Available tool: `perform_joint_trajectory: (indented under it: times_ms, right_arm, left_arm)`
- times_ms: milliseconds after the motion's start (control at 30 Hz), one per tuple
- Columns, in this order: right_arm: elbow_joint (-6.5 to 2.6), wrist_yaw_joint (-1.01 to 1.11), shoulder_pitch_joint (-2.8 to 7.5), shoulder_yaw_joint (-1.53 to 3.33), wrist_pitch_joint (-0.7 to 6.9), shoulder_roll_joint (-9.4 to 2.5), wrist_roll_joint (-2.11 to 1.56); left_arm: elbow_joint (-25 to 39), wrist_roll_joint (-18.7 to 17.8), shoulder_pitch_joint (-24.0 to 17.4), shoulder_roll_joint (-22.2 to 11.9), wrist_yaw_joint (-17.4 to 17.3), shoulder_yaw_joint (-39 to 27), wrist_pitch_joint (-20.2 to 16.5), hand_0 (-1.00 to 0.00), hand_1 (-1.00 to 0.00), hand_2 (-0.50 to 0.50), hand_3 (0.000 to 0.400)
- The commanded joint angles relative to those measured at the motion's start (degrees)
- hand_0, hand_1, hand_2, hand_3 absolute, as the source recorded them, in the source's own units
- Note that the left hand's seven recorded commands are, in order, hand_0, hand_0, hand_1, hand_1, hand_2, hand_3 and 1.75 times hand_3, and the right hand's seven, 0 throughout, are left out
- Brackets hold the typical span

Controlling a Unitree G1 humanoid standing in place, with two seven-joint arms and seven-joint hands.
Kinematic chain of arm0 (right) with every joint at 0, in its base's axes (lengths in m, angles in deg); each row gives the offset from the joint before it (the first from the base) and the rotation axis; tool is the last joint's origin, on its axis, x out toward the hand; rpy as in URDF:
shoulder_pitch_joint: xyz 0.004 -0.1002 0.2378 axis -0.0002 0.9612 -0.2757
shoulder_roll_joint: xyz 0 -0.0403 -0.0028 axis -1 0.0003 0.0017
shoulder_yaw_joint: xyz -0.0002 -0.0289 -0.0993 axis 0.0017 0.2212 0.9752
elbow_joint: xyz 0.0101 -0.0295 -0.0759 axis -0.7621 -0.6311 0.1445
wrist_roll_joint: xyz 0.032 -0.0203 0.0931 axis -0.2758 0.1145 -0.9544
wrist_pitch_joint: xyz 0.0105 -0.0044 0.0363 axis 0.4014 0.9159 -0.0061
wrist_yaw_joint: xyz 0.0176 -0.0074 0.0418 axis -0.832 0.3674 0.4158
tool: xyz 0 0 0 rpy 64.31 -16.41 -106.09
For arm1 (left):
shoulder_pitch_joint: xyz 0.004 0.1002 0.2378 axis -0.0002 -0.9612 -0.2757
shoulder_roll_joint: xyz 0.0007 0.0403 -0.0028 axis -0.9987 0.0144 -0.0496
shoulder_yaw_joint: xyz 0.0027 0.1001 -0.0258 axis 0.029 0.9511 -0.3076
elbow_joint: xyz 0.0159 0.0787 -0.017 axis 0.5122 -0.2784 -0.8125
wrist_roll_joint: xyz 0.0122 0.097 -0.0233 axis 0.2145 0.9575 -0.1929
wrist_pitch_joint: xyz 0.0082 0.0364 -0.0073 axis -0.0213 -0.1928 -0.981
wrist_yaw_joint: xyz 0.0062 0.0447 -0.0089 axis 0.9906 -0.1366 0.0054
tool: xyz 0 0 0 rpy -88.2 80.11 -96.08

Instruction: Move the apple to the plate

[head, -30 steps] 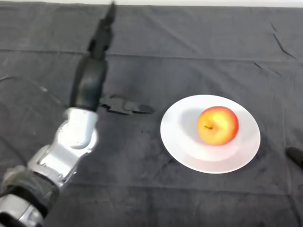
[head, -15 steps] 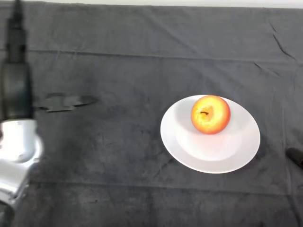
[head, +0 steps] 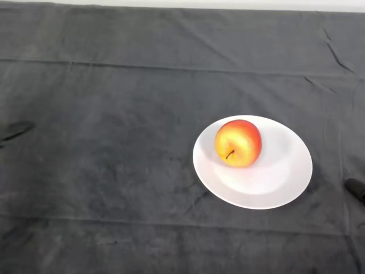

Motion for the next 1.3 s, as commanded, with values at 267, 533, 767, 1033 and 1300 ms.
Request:
perform_joint_trajectory:
  times_ms: [267,533,767,1033,1300]
  right_arm:
    - [1.07,0.00,0.67,-0.63,0.06,0.66,-0.21]
    - [1.09,-0.02,0.69,-0.63,0.07,0.65,-0.22]
    - [1.12,-0.04,0.70,-0.63,0.08,0.64,-0.23]
    - [1.16,-0.07,0.71,-0.63,0.08,0.63,-0.25]
    - [1.19,-0.10,0.73,-0.64,0.08,0.62,-0.26]
  left_arm:
    - [1.24,2.42,-0.33,0.64,2.80,-3.38,-1.36,0.00,0.00,0.00,0.000]
    - [1.11,3.28,-0.04,1.75,1.88,-4.60,-1.75,0.00,0.00,0.00,0.000]
    - [1.34,4.03,-0.04,2.39,0.80,-5.44,-2.16,0.00,0.00,0.00,0.000]
    - [1.56,4.81,0.00,3.06,-0.34,-6.27,-2.55,0.00,0.00,0.00,0.000]
    - [1.67,5.46,0.09,3.72,-1.36,-7.07,-2.85,0.00,0.00,0.00,0.000]
